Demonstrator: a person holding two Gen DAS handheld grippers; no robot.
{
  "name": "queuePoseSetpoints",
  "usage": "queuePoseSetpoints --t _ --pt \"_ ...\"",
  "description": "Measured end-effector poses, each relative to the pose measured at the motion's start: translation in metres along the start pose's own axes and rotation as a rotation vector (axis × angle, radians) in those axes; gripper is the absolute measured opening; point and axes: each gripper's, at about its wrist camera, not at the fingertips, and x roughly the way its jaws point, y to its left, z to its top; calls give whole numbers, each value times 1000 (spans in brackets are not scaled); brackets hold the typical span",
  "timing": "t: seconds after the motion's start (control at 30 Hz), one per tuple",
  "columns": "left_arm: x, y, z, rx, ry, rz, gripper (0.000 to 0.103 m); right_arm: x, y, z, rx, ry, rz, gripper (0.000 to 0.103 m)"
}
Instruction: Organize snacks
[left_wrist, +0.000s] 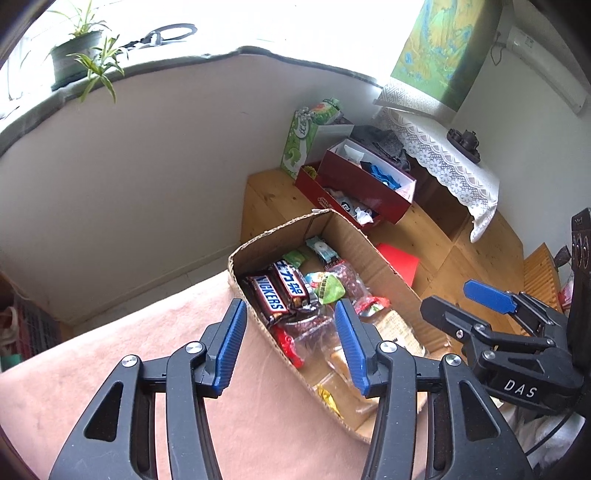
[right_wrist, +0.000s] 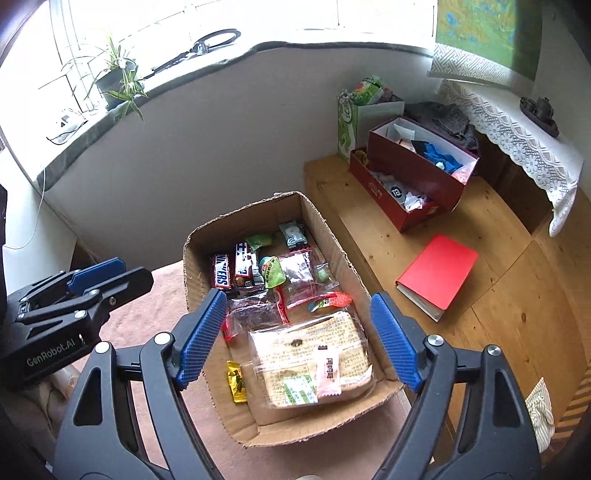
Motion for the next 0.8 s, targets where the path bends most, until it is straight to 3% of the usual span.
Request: queuePoseSetpoints --t 0.27,0.4,0.8 --pt "-35 -3 -18 7 -34 -6 49 -39 13 -11 7 -45 -60 83" --pt "-50 -4 -27 -9 -44 -4 59 -54 18 -17 18 -61 -59 89" --pt "-81 -12 -34 7 -63 38 64 -81 26 -24 30 -105 -58 91"
